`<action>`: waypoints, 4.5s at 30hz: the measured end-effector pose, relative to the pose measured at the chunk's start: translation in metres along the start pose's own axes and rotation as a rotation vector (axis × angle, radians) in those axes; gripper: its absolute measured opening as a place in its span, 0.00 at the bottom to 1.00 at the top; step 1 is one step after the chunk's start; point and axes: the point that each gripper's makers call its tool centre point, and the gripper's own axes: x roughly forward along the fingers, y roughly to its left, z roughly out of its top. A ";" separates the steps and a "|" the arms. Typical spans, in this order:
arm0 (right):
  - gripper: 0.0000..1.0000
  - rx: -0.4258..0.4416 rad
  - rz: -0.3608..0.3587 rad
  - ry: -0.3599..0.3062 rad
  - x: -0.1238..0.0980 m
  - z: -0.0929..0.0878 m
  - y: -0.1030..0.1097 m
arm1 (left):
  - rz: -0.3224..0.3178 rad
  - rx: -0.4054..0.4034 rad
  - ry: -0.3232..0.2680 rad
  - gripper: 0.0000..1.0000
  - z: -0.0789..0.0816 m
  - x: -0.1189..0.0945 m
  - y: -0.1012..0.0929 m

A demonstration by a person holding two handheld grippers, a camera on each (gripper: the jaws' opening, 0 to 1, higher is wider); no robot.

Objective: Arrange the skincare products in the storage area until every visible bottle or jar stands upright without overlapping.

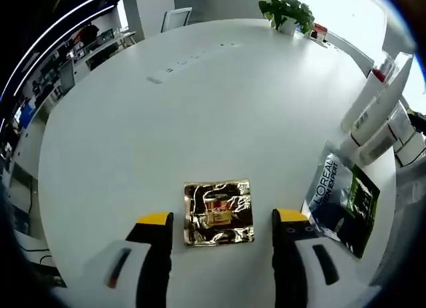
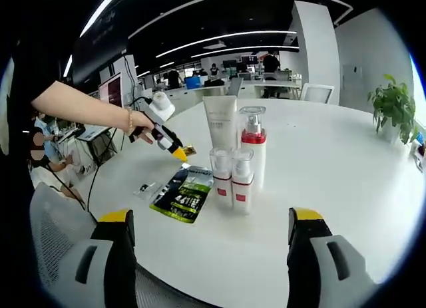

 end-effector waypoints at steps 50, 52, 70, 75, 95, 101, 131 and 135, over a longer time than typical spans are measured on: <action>0.94 -0.027 0.034 -0.062 -0.003 0.012 0.008 | 0.052 -0.102 -0.104 0.41 0.007 -0.055 -0.016; 0.94 -0.027 0.038 -0.067 -0.004 0.013 0.010 | 0.056 -0.103 -0.114 0.41 0.004 -0.065 -0.022; 0.85 -0.023 0.117 -0.074 -0.004 0.014 0.025 | 0.089 -0.162 -0.224 0.40 -0.016 -0.113 -0.065; 0.84 -0.038 0.143 -0.066 -0.004 0.013 0.030 | 0.092 -0.173 -0.235 0.40 -0.027 -0.126 -0.081; 0.70 -0.024 0.238 -0.047 -0.003 0.011 0.046 | 0.088 -0.215 -0.329 0.40 -0.042 -0.164 -0.152; 0.63 0.004 0.272 -0.049 -0.002 0.013 0.051 | 0.096 -0.210 -0.350 0.40 -0.046 -0.174 -0.157; 0.13 0.291 0.555 -0.058 0.057 0.074 0.127 | 0.090 -0.086 -0.420 0.41 -0.022 -0.201 -0.193; 0.13 0.300 0.558 -0.040 0.057 0.071 0.132 | 0.096 -0.075 -0.415 0.41 -0.021 -0.199 -0.190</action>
